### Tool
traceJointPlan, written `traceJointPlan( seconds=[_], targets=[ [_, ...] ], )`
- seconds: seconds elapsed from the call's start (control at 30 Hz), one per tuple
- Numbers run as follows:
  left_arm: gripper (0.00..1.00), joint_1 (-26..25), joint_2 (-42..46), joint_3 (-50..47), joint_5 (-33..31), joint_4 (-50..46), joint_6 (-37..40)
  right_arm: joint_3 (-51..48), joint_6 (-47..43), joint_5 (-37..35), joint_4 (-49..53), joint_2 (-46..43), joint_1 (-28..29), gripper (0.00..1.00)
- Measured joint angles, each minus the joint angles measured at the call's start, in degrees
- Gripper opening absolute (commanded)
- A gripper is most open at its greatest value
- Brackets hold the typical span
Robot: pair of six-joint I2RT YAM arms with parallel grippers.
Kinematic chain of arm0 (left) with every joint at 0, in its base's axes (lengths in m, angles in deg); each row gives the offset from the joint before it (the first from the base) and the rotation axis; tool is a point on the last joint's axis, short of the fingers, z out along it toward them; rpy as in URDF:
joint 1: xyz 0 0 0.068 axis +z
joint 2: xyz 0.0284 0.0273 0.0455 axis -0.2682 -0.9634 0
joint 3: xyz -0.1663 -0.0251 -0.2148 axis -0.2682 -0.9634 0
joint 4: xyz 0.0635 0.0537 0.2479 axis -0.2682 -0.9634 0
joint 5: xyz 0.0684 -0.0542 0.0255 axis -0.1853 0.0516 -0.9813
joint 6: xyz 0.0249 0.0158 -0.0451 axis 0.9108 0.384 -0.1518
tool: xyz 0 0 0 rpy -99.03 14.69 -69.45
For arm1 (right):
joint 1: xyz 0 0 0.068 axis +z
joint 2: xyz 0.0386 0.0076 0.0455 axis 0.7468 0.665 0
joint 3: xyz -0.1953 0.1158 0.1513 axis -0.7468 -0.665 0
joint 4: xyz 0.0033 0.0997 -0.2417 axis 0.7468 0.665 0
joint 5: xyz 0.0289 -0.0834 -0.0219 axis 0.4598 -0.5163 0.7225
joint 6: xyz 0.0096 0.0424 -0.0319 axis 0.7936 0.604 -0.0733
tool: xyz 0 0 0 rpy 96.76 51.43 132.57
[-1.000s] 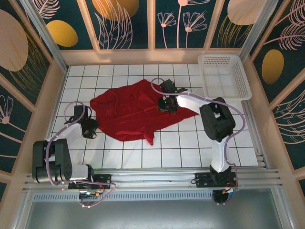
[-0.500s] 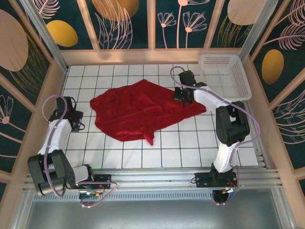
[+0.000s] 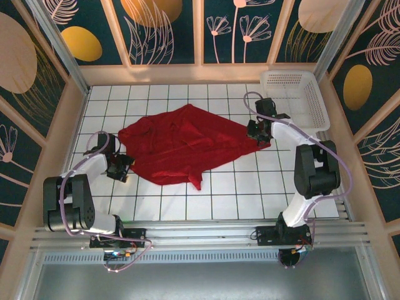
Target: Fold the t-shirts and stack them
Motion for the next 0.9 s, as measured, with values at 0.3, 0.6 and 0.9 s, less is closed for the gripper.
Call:
traceJointPlan(
  seconds=[0.3,0.6,0.9],
  targets=[
    [0.52,-9.9,7.1,0.0,-1.3,-2.4,-4.1,-3.1,0.1,0.0,0.8,-3.1,0.0,0.19],
    [0.45,-23.7,13.3,-5.1,-1.0,-3.1,-17.0,-4.7,1.0,0.2,0.8,-5.7,1.3,0.19],
    [0.44,-29.4,7.6,-5.8,-0.1,2.4,-24.8,-5.7,2.2,0.2,0.8,-7.7,3.7,0.2]
  ],
)
